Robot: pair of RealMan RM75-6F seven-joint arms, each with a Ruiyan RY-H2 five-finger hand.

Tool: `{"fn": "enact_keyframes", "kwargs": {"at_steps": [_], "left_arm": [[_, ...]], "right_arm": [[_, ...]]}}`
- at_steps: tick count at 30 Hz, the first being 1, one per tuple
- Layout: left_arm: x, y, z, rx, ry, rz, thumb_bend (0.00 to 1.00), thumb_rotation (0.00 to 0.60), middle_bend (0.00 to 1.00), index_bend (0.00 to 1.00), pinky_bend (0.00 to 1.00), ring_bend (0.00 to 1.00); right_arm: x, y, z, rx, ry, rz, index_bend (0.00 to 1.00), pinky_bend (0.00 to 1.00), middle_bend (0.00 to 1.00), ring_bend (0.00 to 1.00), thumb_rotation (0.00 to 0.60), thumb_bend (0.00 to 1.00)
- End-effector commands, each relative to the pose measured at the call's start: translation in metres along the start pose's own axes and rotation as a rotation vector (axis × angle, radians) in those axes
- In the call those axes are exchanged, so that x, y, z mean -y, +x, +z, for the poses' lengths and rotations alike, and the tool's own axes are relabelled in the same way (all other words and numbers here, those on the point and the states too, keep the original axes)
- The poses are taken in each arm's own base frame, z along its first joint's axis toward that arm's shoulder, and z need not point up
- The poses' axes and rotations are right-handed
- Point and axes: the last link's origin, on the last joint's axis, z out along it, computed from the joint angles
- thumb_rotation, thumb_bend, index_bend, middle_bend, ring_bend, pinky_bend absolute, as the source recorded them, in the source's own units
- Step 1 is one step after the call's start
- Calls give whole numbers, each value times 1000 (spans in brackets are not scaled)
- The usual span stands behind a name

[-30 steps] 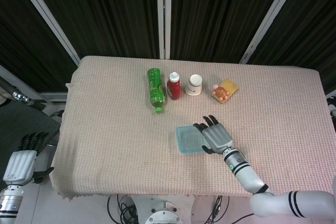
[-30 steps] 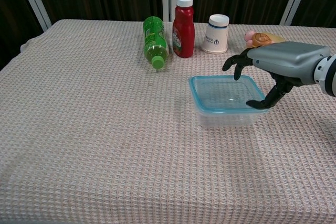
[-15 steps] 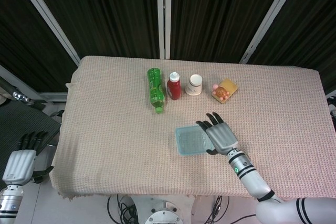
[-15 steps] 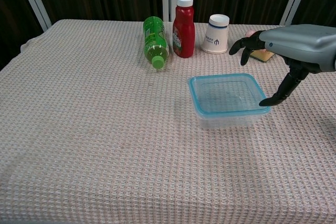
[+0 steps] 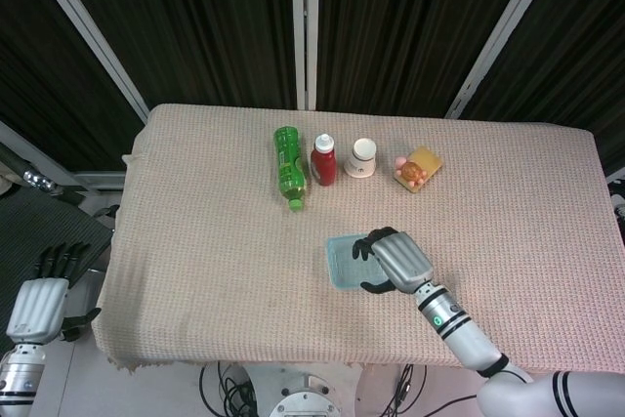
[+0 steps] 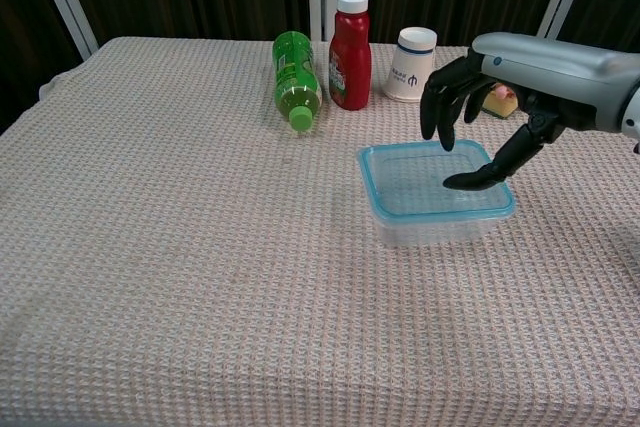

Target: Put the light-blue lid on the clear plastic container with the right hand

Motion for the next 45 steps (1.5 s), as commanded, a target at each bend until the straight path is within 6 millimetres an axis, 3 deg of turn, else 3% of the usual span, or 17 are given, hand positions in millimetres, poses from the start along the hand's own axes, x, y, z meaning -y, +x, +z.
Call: {"fn": "enact_keyframes", "kwargs": {"at_steps": [1, 4, 8, 45], "left_arm": [[0, 0, -1, 1, 1, 0, 0, 600, 67, 87, 0, 0], [-1, 1, -1, 0, 1, 3, 0, 600, 67, 87, 0, 0], [-1, 1, -1, 1, 4, 5, 0, 600, 67, 87, 0, 0], [1, -3, -2, 16, 19, -1, 0, 600, 67, 87, 0, 0]], "right_arm": [[9, -19, 10, 56, 100, 100, 811, 798, 801, 675, 600, 491], [13, -29, 16, 82, 134, 132, 932, 884, 866, 762, 600, 583], [17, -36, 23, 103, 158, 166, 998, 937, 919, 825, 600, 639], [14, -80, 34, 199, 139, 118, 1000, 962, 950, 855, 600, 671]]}}
